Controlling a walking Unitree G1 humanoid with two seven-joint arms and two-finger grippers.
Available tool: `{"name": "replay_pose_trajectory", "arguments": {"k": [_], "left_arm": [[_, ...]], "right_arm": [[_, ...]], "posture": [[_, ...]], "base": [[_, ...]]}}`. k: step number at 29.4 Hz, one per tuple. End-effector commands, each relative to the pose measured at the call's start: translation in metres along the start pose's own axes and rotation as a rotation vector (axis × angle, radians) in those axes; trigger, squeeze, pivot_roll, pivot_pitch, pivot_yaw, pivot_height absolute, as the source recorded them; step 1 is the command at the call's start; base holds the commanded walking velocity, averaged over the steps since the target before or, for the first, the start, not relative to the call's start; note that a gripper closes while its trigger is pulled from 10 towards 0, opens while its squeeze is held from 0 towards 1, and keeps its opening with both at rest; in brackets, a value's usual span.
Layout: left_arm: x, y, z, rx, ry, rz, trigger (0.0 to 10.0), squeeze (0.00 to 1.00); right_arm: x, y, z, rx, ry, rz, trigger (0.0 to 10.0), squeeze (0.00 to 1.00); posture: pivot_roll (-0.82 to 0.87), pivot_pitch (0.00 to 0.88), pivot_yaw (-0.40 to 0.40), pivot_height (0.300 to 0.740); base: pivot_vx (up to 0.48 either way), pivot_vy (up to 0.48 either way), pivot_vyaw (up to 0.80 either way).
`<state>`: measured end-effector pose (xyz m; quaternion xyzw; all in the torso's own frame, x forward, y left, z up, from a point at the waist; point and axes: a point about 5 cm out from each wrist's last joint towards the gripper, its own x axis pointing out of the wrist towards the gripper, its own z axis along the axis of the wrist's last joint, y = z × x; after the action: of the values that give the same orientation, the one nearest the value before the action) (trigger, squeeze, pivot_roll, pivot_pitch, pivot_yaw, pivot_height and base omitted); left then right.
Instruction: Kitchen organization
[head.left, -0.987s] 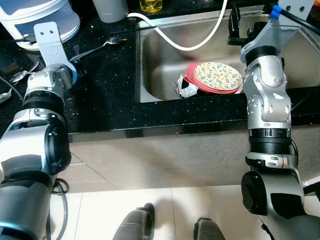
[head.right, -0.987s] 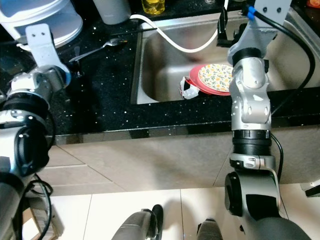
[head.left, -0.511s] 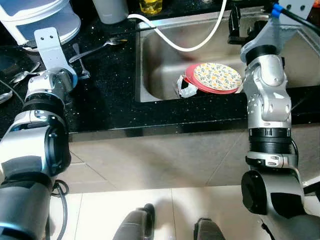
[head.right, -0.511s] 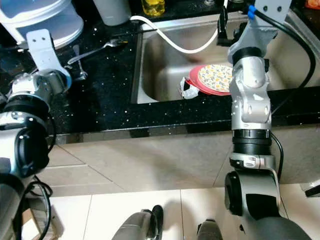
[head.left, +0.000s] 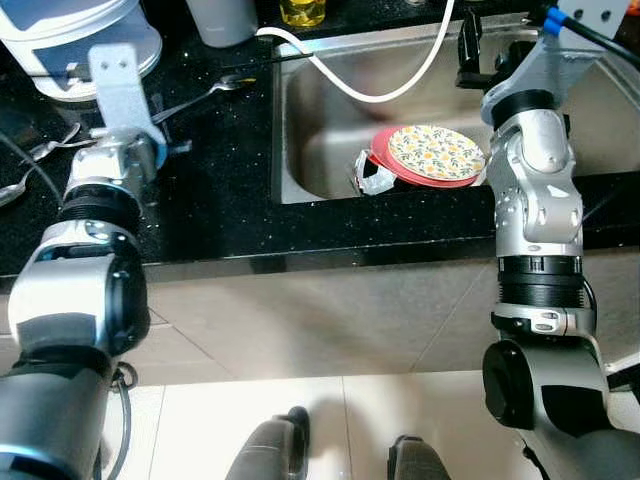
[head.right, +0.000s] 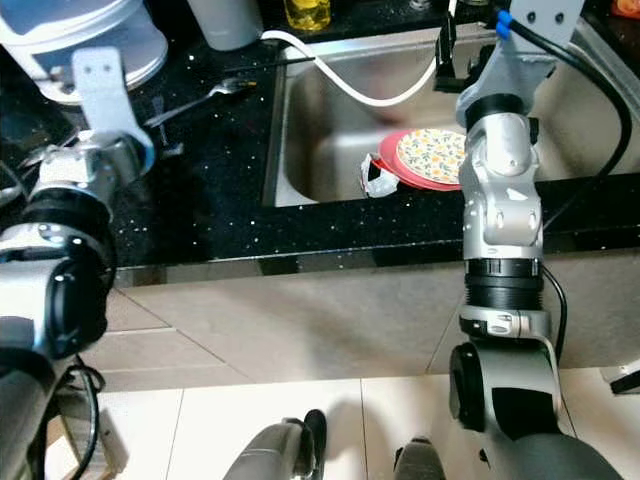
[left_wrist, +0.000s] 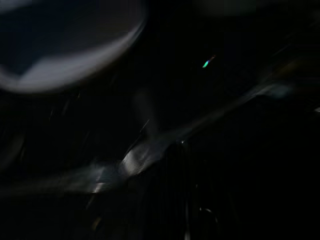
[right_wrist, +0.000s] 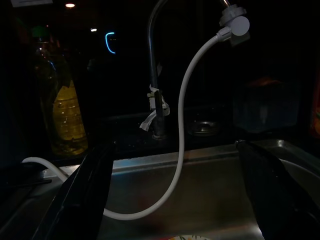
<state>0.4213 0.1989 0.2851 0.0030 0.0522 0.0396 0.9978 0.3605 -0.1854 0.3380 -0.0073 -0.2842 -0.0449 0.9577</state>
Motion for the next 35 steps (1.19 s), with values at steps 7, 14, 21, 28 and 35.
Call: {"name": "replay_pose_trajectory", "arguments": {"k": [7,14,21,28,35], "left_arm": [[-0.002,-0.037,0.000,0.092,-0.005,-0.178,1.6,0.00],[0.000,-0.039,-0.003,0.138,0.003,-0.108,10.0,1.00],[0.001,-0.014,-0.002,0.124,0.021,-0.005,10.0,1.00],[0.000,0.005,-0.006,0.052,0.065,0.067,10.0,1.00],[0.000,0.012,-0.030,-0.103,0.200,0.049,10.0,0.00]], "right_arm": [[0.002,0.006,0.002,0.009,-0.013,0.013,10.0,0.00],[0.001,0.004,0.003,0.005,-0.016,0.008,10.0,0.00],[0.000,0.004,0.002,0.009,-0.018,0.007,10.0,0.00],[0.000,0.005,0.003,0.010,-0.019,0.010,10.0,0.00],[0.001,0.005,0.003,0.009,-0.020,0.013,10.0,0.00]], "posture": [[0.09,0.137,0.154,0.740],[0.08,0.133,0.158,0.740],[0.08,0.123,0.160,0.740],[0.08,0.120,0.157,0.740],[0.08,0.123,0.154,0.740]], "base": [[0.000,0.000,0.00],[0.000,0.000,0.00],[0.000,0.000,0.00],[0.000,0.000,0.00],[0.000,0.000,0.00]]}}
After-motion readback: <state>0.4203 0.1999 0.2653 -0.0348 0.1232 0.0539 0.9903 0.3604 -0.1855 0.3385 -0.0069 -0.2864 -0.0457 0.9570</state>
